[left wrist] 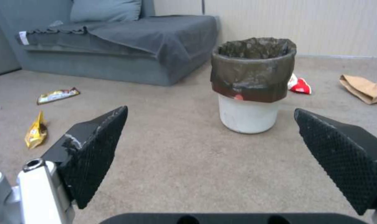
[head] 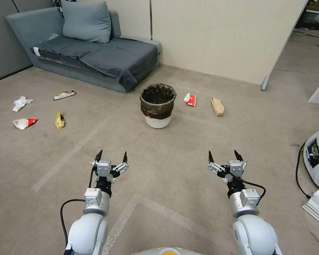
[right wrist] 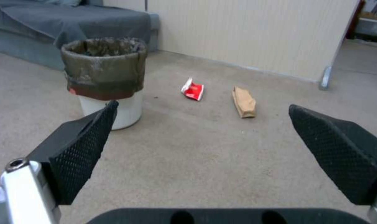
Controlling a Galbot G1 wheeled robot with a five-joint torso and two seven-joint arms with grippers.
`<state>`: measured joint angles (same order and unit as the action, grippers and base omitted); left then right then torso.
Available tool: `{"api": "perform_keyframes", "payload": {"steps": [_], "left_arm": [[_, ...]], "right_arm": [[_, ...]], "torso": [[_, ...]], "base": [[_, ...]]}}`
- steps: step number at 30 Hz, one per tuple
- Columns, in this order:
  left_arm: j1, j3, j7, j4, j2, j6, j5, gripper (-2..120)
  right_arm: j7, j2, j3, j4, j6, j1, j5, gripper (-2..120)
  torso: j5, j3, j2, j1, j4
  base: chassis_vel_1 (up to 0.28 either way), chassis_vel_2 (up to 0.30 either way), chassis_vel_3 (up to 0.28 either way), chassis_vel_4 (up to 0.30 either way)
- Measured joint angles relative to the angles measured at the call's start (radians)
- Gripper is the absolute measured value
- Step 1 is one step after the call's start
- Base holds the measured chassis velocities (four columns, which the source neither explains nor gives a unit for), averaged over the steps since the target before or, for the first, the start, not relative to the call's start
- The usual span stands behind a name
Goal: Pick up the trash bin, then pick up the garbage from the floor and place it into the trash bin.
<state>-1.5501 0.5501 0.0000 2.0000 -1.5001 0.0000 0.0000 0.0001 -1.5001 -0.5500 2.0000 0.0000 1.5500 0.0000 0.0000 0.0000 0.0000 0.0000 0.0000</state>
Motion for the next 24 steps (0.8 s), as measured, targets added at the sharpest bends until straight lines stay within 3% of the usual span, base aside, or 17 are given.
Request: {"api": "perform_keyframes", "payload": {"steps": [7, 11, 14, 15, 18, 19, 22, 24], "left_arm": [[-0.001, 0.0, -0.001, 0.0, 0.001, 0.005, -0.001, 100], [-0.013, 0.008, -0.018, 0.036, 0.018, 0.062, -0.024, 100], [-0.036, 0.023, -0.048, 0.099, 0.048, 0.166, -0.066, 100], [-0.036, 0.023, -0.048, 0.099, 0.048, 0.166, -0.066, 100], [-0.067, 0.044, -0.09, 0.185, 0.088, 0.308, -0.124, 100], [-0.067, 0.044, -0.09, 0.185, 0.088, 0.308, -0.124, 100], [-0.091, 0.06, -0.122, 0.25, 0.12, 0.416, -0.168, 100], [-0.092, 0.061, -0.124, 0.254, 0.122, 0.423, -0.17, 100]], "right_arm": [[0.006, -0.004, -0.001, 0.009, -0.005, 0.007, -0.001, 100], [0.064, -0.038, -0.023, 0.099, -0.074, 0.064, -0.015, 100], [0.124, -0.071, -0.044, 0.186, -0.137, 0.119, -0.029, 100], [0.124, -0.071, -0.044, 0.186, -0.137, 0.119, -0.029, 100], [0.132, -0.069, -0.045, 0.182, -0.127, 0.118, -0.016, 100], [0.132, -0.069, -0.045, 0.182, -0.127, 0.118, -0.016, 100], [0.132, -0.07, -0.044, 0.177, -0.116, 0.118, -0.016, 100], [0.132, -0.07, -0.044, 0.177, -0.116, 0.118, -0.016, 100]], "torso": [[-0.0001, 0.0, 0.0, 0.0, 0.0], [0.0, 0.0, 0.0, 0.0, 0.0001], [-0.0004, 0.0, 0.0, 0.0, -0.0006], [-0.0004, 0.0, 0.0, 0.0, -0.0006], [-0.0001, 0.0, 0.0, 0.0, 0.0002], [-0.0001, 0.0, 0.0, 0.0, 0.0002], [-0.0001, 0.0, 0.0, 0.0, 0.0], [-0.0001, 0.0, 0.0, 0.0, 0.0]], "base": [[0.0, 0.0, 0.0, 0.0], [0.0, 0.0, 0.0, 0.0], [0.0, 0.0, 0.0, 0.0], [0.0, 0.0, 0.0, 0.0], [0.0, 0.0, 0.0, 0.0], [0.0, 0.0, 0.0, 0.0], [0.0, 0.0, 0.0, 0.0], [0.0, 0.0, 0.0, 0.0]]}}
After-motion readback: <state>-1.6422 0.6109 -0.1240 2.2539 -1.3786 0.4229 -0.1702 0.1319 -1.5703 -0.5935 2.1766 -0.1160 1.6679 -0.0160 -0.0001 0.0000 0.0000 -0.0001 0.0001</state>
